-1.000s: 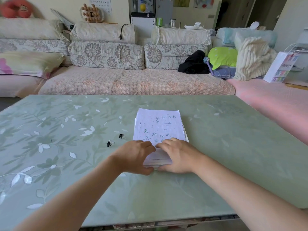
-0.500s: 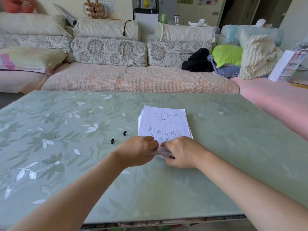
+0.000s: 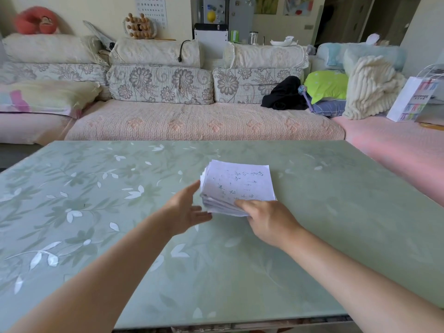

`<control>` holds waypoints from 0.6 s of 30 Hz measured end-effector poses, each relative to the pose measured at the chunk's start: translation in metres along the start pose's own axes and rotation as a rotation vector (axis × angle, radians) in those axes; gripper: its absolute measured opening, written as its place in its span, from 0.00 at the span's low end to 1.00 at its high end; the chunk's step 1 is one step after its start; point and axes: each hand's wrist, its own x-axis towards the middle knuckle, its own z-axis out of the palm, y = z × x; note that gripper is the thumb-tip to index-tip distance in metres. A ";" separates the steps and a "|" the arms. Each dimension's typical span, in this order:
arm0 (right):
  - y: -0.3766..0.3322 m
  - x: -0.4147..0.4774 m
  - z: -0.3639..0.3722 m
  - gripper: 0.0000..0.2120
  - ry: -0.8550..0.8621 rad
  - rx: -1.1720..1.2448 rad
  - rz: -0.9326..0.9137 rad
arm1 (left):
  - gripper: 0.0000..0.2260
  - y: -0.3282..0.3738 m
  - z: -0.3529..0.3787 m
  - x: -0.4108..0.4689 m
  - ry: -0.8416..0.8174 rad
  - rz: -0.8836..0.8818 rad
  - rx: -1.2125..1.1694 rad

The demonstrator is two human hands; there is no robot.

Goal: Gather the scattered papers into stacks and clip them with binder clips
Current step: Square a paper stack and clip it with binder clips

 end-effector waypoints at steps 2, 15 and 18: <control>0.000 -0.004 0.005 0.27 0.014 -0.045 -0.070 | 0.24 -0.002 0.006 0.002 -0.109 -0.075 0.014; 0.023 -0.005 -0.014 0.12 -0.227 0.434 0.338 | 0.18 0.001 0.024 0.030 0.086 0.187 0.592; 0.039 0.001 -0.009 0.24 -0.146 0.396 0.553 | 0.14 0.001 0.027 0.025 0.086 0.322 0.607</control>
